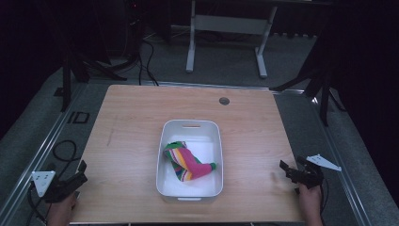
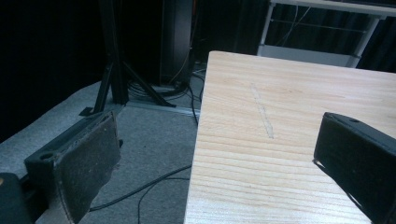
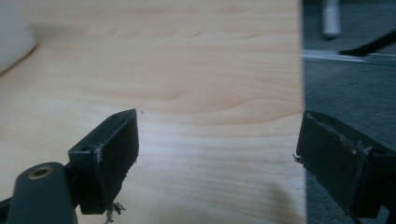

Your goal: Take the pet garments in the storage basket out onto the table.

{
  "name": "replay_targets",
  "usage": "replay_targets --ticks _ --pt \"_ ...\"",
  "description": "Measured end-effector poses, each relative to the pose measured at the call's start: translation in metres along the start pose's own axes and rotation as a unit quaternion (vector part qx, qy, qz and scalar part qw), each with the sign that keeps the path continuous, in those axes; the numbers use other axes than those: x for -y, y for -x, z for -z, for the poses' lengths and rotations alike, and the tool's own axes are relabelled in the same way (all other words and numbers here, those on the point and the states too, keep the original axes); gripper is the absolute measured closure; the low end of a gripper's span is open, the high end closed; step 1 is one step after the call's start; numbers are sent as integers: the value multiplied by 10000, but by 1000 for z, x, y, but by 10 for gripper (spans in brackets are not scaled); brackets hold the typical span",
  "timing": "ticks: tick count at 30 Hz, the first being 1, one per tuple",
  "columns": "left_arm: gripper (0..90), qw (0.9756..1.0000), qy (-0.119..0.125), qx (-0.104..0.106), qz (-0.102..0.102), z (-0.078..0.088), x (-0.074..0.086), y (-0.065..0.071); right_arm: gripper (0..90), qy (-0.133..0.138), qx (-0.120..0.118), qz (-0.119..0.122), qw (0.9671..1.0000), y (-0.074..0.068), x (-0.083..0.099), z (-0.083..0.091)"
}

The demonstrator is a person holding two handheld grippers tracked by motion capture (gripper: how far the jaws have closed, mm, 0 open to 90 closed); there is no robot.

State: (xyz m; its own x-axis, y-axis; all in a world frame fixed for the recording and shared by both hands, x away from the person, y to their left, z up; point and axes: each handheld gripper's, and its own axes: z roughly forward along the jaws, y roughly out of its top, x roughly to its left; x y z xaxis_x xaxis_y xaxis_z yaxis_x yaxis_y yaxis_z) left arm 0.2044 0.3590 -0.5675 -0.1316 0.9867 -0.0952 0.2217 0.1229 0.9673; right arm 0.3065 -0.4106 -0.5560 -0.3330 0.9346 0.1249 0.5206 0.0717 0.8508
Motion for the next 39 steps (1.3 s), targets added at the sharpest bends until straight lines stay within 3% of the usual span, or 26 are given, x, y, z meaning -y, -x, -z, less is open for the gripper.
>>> replay_targets --ticks 2,5,6,8,12,17,20,21,22,25,28,30,31,39 --pt "9 10000 10 14 -10 0 0 0 127 -142 -23 197 9997 2 0 -1" --pt "9 10000 11 24 -13 0 0 0 128 -174 -439 241 9986 7 -1 0" --pt "9 10000 9 25 -13 0 0 0 128 -231 -717 269 9968 9 -2 0" --pt "9 10000 12 33 -8 0 0 0 130 -367 -872 379 9948 9 -5 -1" --pt "10 10000 8 30 -8 0 0 0 131 -679 -1410 687 9853 4 -12 -6" --pt "10 10000 11 67 -9 0 0 0 136 -952 -1842 1009 9731 -11 -19 -12" --pt "9 10000 10 82 15 0 0 -1 136 -999 -2043 1089 9677 -19 -23 -13" --pt "9 10000 10 82 15 0 0 -1 136 -999 -2043 1089 9677 -19 -23 -13" --pt "9 10000 4 86 4 0 0 -1 136 -957 -2165 1188 9643 -25 -27 -13" --pt "9 10000 -5 87 23 0 0 -1 136 -874 -2341 1211 9607 -31 -33 -12" --pt "9 10000 -6 76 -3 0 0 0 133 -861 -2454 1253 9574 -38 -41 -11" --pt "9 10000 -19 50 -63 0 0 1 132 -875 -2440 1309 9569 -43 -45 -11" --pt "9 9999 -24 50 -84 0 0 1 132 -888 -2512 1323 9547 -45 -47 -11" --pt "9 10000 -25 61 -36 0 0 0 133 -797 -2692 1551 9472 -67 -62 -9"
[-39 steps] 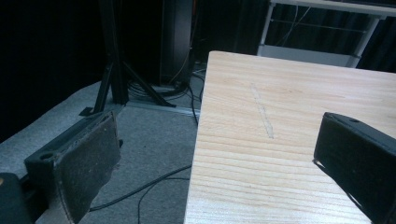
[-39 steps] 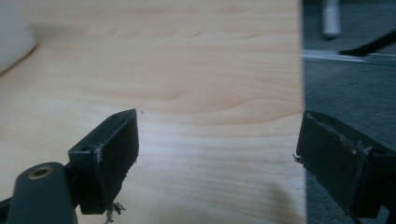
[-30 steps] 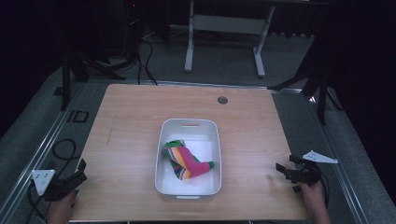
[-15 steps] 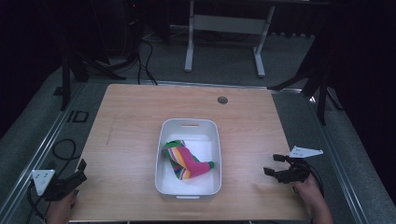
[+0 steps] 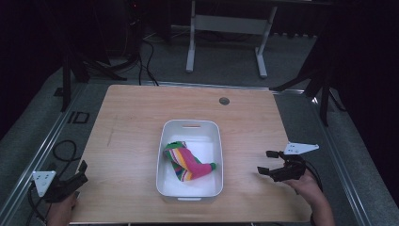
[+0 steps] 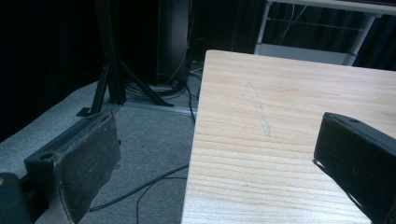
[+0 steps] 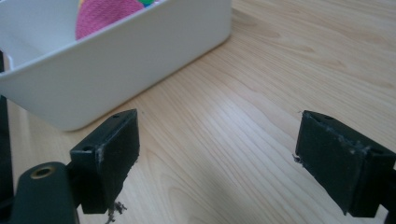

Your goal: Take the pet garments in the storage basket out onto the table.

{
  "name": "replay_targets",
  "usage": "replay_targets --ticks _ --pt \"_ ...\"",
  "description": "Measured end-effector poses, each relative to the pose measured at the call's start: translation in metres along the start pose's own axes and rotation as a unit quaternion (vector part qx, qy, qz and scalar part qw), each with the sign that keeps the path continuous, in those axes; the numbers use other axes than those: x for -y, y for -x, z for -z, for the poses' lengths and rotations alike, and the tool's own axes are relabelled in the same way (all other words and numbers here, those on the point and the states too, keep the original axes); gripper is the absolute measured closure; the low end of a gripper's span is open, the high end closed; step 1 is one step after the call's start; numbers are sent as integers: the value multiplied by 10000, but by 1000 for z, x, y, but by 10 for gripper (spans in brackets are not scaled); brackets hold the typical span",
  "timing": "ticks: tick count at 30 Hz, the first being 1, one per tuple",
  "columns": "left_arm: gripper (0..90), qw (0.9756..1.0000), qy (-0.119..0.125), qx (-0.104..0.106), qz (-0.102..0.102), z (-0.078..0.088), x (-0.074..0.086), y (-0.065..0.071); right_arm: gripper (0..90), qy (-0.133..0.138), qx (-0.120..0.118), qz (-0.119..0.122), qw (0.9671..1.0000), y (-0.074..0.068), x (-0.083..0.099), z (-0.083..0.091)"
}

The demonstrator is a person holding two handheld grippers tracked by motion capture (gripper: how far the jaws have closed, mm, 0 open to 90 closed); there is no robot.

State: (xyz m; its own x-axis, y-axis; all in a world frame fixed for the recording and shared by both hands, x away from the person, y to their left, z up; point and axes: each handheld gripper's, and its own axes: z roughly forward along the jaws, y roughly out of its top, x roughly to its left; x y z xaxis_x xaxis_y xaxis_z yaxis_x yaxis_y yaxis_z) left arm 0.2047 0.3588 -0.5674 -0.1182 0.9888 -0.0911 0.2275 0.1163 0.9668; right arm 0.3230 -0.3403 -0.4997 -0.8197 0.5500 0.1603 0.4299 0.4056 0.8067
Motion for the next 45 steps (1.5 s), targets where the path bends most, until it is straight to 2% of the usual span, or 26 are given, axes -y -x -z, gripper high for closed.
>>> replay_targets --ticks 11,21,30,33,42,45 --pt "9 10000 1 22 -4 0 0 0 133 -84 -225 347 9991 -21 -41 -9" --pt "9 10000 -4 36 -13 0 0 0 132 -206 -504 687 9961 -38 -77 -28" --pt "9 10000 -5 42 -14 0 0 0 133 -384 -672 884 9931 -49 -102 -52" --pt "9 10000 -14 55 -10 0 0 0 133 -400 -731 897 9925 -53 -108 -62" --pt "9 10000 -15 74 -9 0 0 0 136 -589 -909 1097 9881 -67 -123 -95" --pt "9 10000 -14 77 -11 0 0 0 137 -587 -1002 1088 9872 -71 -128 -103"
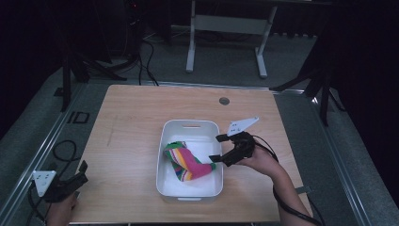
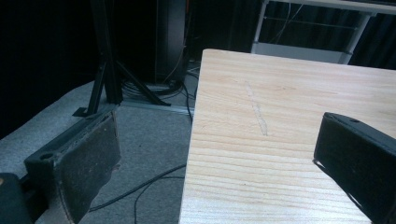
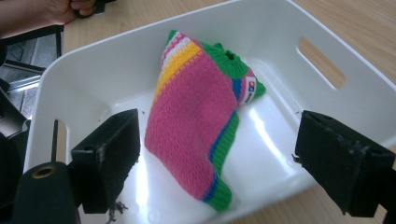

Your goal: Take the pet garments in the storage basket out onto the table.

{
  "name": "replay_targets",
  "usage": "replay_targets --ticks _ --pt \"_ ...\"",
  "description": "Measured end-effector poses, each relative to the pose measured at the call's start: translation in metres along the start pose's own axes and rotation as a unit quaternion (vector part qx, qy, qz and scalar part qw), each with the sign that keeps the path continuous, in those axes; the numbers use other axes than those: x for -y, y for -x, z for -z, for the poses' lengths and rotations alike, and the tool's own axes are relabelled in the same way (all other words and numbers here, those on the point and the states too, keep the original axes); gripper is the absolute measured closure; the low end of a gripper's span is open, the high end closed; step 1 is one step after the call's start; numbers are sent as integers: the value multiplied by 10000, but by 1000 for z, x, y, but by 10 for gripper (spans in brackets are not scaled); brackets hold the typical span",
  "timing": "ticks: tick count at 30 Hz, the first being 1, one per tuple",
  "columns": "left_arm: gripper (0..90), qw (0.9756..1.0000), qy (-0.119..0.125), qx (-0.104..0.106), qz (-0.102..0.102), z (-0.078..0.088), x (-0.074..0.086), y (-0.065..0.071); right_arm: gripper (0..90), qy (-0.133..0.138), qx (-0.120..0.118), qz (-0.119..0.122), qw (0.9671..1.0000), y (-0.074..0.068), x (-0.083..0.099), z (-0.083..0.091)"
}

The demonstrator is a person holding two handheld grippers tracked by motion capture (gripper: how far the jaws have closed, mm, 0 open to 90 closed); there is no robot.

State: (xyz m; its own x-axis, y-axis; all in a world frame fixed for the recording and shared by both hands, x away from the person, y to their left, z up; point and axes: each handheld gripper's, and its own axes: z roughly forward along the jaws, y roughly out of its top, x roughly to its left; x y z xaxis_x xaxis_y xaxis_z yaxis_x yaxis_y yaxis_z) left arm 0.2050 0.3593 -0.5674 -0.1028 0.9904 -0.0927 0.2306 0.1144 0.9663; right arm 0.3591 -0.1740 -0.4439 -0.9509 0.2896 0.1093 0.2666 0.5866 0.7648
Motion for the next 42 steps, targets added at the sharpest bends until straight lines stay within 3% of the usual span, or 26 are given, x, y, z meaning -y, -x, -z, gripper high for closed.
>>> replay_targets --ticks 12,27,32,36,41,42 --pt "9 10000 -6 27 9 0 0 -1 140 -250 -269 219 9991 -10 -25 -39" --pt "9 10000 -7 67 -12 0 0 -1 140 -677 -564 331 9956 -21 -40 -91" --pt "9 10000 -1 72 -22 0 0 -1 145 -790 -521 361 9949 -23 -43 -99" --pt "9 10000 4 71 -23 0 0 -1 154 -1055 -376 468 9926 -24 -45 -111" --pt "9 10000 3 81 -19 0 0 -1 270 -1341 -17 639 9889 -29 -45 -124" --pt "9 10000 0 80 -18 0 0 -1 353 -1416 66 686 9875 -30 -44 -126"
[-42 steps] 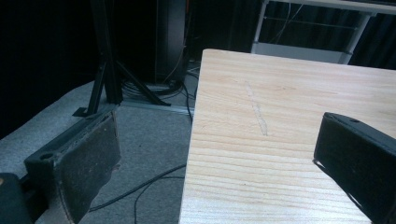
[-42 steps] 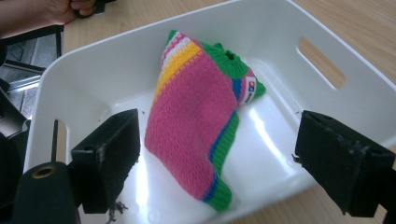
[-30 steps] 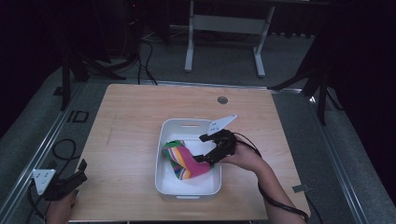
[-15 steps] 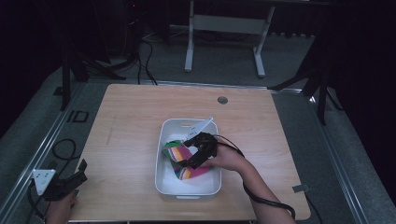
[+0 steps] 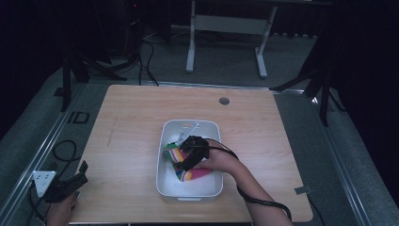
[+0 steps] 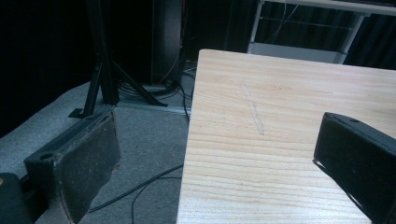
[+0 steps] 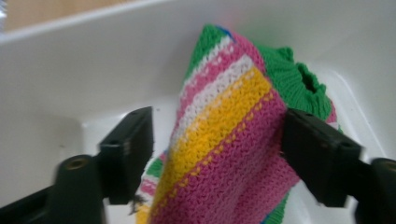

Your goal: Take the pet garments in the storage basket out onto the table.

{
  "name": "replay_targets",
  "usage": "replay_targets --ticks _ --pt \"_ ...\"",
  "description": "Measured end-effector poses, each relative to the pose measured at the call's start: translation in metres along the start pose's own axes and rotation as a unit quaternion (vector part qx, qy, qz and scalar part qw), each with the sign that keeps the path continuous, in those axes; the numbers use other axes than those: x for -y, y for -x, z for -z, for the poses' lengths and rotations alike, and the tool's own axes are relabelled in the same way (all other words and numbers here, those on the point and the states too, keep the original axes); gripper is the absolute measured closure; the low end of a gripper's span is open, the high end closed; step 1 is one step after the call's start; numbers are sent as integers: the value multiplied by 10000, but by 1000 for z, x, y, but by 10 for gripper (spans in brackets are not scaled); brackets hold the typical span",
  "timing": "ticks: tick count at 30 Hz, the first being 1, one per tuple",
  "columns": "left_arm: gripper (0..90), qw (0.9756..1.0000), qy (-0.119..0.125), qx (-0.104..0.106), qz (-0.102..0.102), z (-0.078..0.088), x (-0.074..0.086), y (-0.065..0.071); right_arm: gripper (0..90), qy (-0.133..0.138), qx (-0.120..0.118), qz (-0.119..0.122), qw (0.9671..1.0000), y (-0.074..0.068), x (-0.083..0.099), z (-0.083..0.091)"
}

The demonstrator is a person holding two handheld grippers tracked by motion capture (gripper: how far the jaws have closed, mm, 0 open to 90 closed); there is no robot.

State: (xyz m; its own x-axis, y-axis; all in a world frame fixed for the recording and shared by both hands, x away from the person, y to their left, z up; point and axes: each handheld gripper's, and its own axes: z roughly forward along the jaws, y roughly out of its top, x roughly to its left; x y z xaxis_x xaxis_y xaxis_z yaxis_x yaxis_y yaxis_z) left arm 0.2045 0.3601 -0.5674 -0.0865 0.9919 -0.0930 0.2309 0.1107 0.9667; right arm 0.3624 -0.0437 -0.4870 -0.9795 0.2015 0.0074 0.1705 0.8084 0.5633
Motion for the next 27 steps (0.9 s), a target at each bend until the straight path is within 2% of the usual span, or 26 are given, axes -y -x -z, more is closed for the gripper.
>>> replay_targets --ticks 2,4,7,16,20,27 --pt "9 10000 -1 5 2 0 0 0 444 -124 140 44 9998 -1 0 -2" --pt "9 10000 -3 6 1 0 0 0 630 -195 201 57 9996 -3 -1 -2" --pt "9 10000 -1 4 1 0 0 0 724 -196 283 46 9994 -3 -1 0" --pt "9 10000 0 -4 -1 0 0 0 756 398 428 -162 9982 0 -3 31" --pt "9 10000 -7 -7 0 0 0 0 758 688 471 -272 9961 3 -3 49" --pt "9 10000 -12 -6 6 0 0 0 758 1118 563 -223 9919 1 -8 78"
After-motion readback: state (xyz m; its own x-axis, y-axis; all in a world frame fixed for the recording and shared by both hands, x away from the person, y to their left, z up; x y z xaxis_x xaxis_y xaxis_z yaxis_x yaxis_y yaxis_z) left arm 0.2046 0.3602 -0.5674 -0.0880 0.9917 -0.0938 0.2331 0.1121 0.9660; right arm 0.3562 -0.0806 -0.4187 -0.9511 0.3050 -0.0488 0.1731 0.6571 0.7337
